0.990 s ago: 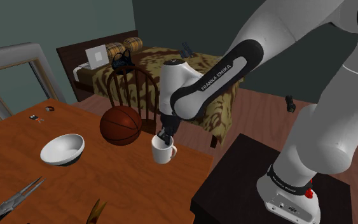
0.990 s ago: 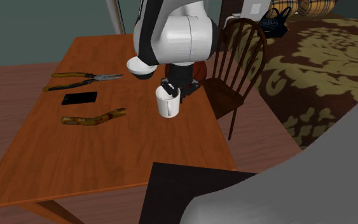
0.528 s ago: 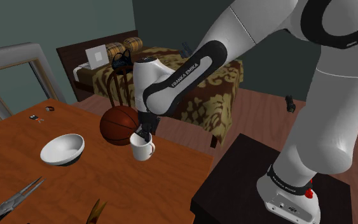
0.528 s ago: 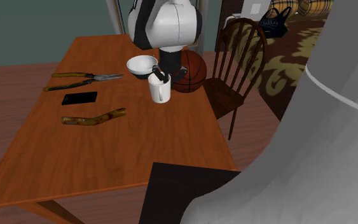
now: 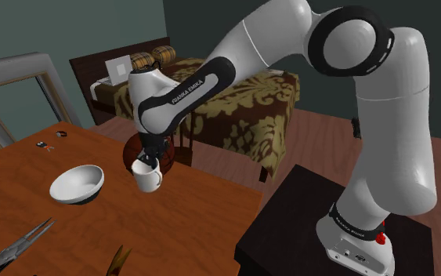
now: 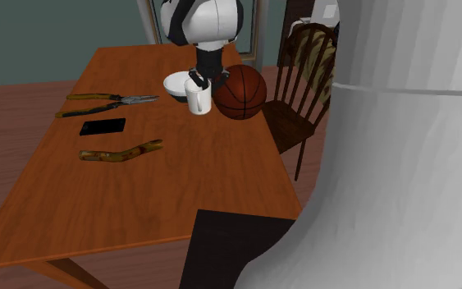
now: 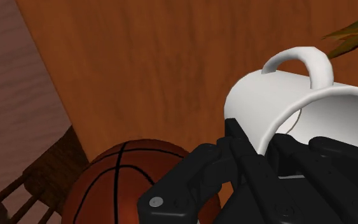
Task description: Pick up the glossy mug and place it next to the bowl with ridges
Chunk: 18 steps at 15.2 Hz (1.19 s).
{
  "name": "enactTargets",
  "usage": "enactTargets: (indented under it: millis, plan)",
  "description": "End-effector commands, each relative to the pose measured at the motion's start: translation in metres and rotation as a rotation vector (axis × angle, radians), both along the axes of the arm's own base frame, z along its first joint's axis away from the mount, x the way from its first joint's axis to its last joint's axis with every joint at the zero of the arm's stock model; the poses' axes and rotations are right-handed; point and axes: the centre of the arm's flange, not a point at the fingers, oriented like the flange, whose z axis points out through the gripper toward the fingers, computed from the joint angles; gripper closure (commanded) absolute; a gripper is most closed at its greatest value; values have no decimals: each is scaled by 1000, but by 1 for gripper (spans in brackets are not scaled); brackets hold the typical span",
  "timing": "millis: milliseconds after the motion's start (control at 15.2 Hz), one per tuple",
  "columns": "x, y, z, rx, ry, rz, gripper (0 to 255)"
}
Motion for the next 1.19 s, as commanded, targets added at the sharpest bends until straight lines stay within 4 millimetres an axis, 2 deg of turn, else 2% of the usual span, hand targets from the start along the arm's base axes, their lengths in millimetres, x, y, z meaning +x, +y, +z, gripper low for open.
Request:
enactTargets:
  millis: [0, 396, 462, 1122]
  plan:
    - [24, 14, 1, 0, 0, -1, 255]
    - [94, 52, 1, 0, 0, -1, 255]
    - [97, 54, 1, 0, 0, -1, 255]
    - [97, 54, -51, 0, 0, -1, 255]
